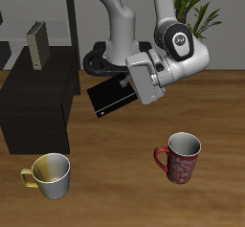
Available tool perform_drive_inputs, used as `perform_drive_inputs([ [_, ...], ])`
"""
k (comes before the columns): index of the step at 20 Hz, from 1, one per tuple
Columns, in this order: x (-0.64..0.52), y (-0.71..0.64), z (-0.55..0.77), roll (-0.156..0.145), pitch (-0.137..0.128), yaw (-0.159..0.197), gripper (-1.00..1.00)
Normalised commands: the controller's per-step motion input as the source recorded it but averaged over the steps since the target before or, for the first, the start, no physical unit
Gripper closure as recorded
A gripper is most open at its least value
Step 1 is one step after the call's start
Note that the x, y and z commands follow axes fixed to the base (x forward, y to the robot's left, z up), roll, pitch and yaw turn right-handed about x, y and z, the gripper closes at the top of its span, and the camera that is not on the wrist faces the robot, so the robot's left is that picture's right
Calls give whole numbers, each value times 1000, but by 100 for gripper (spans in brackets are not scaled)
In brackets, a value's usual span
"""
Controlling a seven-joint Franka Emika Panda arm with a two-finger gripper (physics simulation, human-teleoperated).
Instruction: Yellow book upright top shelf and black book top region shelf and red mug top shelf
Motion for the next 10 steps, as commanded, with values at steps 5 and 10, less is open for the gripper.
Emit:
perform_drive_inputs([
  [5, 57, -103, 33, -25, 0, -1, 100],
  [10, 68, -182, -4, -33, 18, -20, 100],
])
